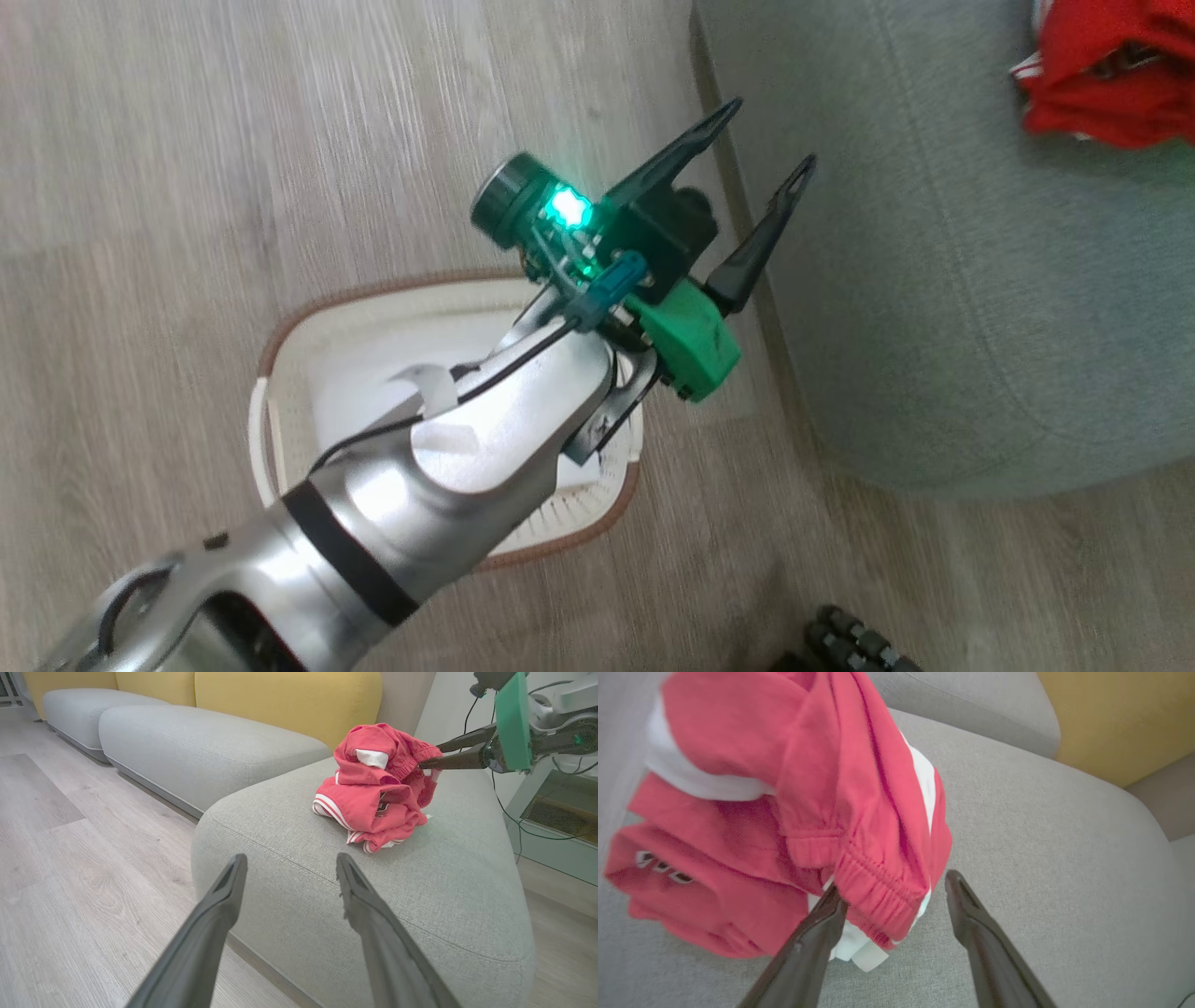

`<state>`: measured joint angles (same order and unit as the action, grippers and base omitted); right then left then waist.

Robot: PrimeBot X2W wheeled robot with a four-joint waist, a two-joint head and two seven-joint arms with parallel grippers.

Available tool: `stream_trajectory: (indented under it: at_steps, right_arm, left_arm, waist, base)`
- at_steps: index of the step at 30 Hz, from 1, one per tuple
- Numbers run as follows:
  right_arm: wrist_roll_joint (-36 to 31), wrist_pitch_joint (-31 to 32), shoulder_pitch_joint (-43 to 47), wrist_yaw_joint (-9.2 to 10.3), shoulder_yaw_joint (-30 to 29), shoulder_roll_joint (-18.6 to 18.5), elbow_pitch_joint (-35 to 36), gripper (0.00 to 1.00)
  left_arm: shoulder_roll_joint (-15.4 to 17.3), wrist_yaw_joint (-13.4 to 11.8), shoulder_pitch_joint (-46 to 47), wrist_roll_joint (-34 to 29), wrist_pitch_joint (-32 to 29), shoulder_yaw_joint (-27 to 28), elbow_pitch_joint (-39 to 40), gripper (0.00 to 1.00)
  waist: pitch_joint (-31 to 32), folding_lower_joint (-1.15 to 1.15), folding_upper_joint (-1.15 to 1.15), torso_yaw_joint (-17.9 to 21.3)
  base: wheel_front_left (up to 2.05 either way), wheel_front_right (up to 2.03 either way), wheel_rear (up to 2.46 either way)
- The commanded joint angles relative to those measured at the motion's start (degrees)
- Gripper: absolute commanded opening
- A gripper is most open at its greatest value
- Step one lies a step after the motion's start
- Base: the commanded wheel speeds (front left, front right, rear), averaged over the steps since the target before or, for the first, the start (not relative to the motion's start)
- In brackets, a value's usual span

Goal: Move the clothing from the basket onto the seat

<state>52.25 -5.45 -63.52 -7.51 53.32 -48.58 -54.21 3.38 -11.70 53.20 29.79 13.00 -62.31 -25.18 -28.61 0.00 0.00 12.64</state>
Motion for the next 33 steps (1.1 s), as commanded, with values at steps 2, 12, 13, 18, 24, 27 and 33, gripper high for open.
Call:
stream_trajectory:
  at_steps: [2,12,13,18,24,27,33]
  right_arm:
    - [1.3,-0.3,0.4,0.02,3.6,-4.2,2.4,1.00]
    - [8.3,-3.8,-1.1,0.02,13.0,-7.8,8.9,1.00]
    - [9.2,-4.8,-0.8,0.02,13.5,-7.8,10.1,1.00]
    - [11.9,-8.8,0.7,0.02,15.0,-8.3,16.6,1.00]
    - [12.5,-9.5,3.6,0.02,11.7,-8.6,22.1,1.00]
    - [11.3,-9.5,7.2,0.02,6.0,-8.9,25.2,1.00]
    - [4.9,-9.5,17.6,0.02,-5.9,-6.7,30.1,1.00]
  left_arm:
    - [-0.3,0.0,-1.4,0.9,0.9,1.9,1.1,1.00]
    - [2.9,-0.2,-7.4,2.8,1.9,5.2,3.9,1.00]
    - [3.2,-0.2,-8.1,3.0,1.9,5.6,4.5,1.00]
    - [5.6,-0.8,-11.2,3.4,2.0,7.9,7.2,1.00]
    - [8.5,-2.0,-14.8,3.5,2.0,10.9,10.7,1.00]
    - [10.0,-2.7,-17.0,3.7,2.0,12.3,12.5,1.00]
    - [13.2,-4.6,-21.4,4.4,2.0,15.5,16.0,1.00]
  waist:
    - [5.1,0.00,0.00,0.7]
    - [13.6,0.00,0.00,0.9]
    - [14.4,0.00,0.00,0.8]
    - [18.0,0.00,0.00,-0.2]
    - [21.1,0.00,0.00,-1.6]
    - [22.7,0.00,0.00,-2.9]
    - [24.6,0.00,0.00,-5.0]
  base:
    - [0.00,0.00,0.00]
    - [0.00,0.00,0.00]
    - [0.00,0.00,0.00]
    - [0.00,0.00,0.00]
    - [0.00,0.00,0.00]
    - [0.00,0.00,0.00]
    - [0.00,0.00,0.00]
